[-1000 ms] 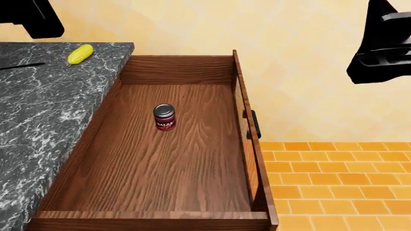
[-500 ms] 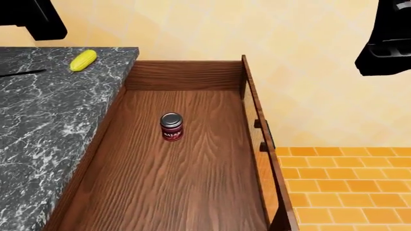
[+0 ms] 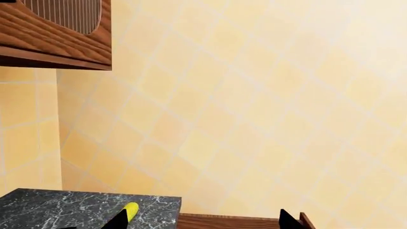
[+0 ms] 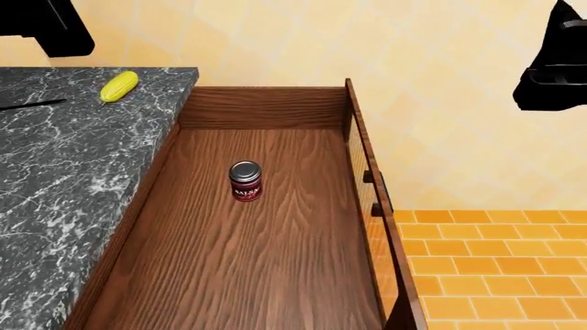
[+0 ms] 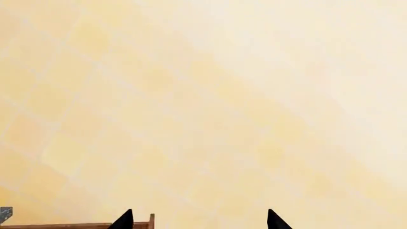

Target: Close the right drawer.

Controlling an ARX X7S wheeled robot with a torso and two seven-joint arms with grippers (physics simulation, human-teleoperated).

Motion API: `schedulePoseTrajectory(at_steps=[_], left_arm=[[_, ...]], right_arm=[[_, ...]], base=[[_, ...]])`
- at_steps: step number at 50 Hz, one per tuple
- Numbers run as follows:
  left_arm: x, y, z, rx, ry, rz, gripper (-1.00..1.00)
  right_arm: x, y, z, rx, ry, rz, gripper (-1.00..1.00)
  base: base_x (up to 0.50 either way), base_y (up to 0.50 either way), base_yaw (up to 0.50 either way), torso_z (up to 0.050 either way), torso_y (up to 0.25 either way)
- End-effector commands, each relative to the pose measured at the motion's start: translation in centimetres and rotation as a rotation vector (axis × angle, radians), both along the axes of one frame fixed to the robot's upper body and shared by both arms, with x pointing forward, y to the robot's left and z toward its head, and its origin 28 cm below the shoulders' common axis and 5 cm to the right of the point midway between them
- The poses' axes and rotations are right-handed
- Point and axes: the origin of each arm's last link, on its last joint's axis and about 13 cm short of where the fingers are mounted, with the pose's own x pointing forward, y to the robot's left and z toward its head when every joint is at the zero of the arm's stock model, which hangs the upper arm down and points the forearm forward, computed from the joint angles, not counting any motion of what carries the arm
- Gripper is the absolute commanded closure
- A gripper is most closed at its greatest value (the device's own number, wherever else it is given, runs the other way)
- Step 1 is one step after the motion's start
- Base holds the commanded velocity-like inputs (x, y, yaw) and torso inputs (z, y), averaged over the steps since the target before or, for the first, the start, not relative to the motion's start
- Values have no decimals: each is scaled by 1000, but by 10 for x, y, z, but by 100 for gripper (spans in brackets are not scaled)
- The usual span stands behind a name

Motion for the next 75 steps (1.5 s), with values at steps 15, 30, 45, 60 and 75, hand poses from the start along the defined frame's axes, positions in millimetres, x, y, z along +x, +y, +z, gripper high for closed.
schedulePoseTrajectory(at_steps=[15,30,45,60,75], left_arm=[[1,0,0,-1,-1,2,-100],[0,0,1,0,-2,-1,-100],[0,0,0,1,-5,0,-100],[0,0,0,2,-2,-1,-100],[-1,-1,1,3,-3,-1,-100]], right_arm=[[35,-25,-43,87,196,-91,-100],[47,-40,-67,80,294,-164,-100],[58,-48,-93,55,367,-177,-100],[63,-59,-115,58,454,-213,-100],[65,-67,-133,85,535,-225,-100]], base=[[0,0,0,0,0],[0,0,0,0,0],[0,0,0,0,0],[0,0,0,0,0],[0,0,0,0,0]])
